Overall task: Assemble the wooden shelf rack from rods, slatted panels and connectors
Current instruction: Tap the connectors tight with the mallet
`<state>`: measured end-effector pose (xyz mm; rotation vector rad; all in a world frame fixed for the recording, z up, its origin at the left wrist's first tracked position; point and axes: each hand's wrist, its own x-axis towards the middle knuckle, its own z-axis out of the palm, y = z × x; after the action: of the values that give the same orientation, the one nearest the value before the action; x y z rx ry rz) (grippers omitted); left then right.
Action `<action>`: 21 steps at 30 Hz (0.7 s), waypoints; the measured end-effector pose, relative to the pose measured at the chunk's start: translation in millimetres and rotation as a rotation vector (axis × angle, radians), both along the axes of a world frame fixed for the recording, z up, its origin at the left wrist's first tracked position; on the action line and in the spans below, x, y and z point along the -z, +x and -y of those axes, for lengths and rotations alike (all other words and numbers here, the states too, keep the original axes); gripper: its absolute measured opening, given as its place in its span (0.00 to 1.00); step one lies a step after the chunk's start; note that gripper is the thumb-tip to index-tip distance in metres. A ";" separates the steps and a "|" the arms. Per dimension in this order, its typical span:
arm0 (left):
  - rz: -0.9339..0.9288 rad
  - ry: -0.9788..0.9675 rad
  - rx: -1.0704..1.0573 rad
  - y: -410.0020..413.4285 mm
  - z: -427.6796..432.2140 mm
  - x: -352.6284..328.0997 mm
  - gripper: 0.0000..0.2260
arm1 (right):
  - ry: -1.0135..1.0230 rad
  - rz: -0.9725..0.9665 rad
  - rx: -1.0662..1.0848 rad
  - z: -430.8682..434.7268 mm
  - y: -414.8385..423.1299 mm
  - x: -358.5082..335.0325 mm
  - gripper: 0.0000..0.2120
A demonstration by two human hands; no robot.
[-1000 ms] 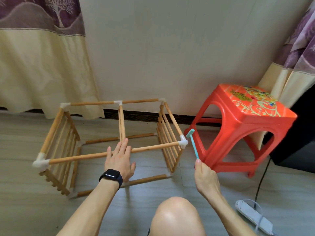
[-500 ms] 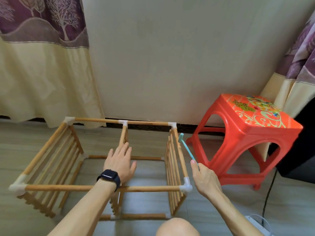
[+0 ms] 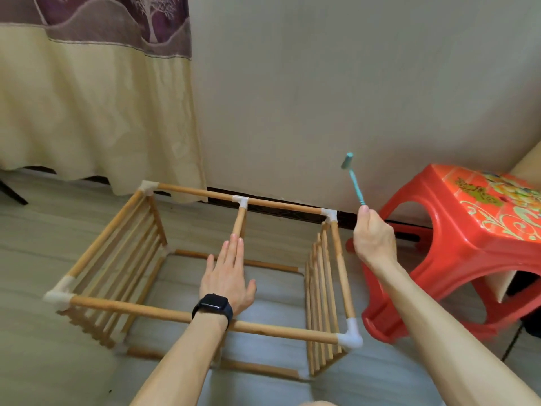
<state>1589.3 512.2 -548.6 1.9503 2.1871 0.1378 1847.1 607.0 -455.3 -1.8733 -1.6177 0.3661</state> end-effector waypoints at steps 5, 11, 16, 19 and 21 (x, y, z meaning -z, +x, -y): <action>-0.026 0.003 0.000 0.8 -1.1 1.1 0.43 | -0.243 -0.055 0.049 -6.7 -9.0 22.7 0.28; -0.025 -0.017 0.005 0.8 -0.7 -0.7 0.43 | -0.101 -0.034 0.102 -10.2 -11.2 31.5 0.30; -0.026 -0.028 0.004 2.0 1.5 -1.2 0.43 | -0.151 0.030 0.077 -7.9 -10.6 29.4 0.28; -0.024 -0.021 0.001 2.4 -0.2 -2.7 0.43 | -0.193 0.078 0.059 -9.4 -16.3 27.7 0.29; -0.018 -0.019 -0.002 2.8 0.7 -2.5 0.43 | -0.405 0.199 0.070 -9.6 -19.7 28.8 0.30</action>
<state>1592.0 511.5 -546.1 1.9462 2.1933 0.0996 1827.5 616.6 -484.1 -2.3258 -1.6955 0.5219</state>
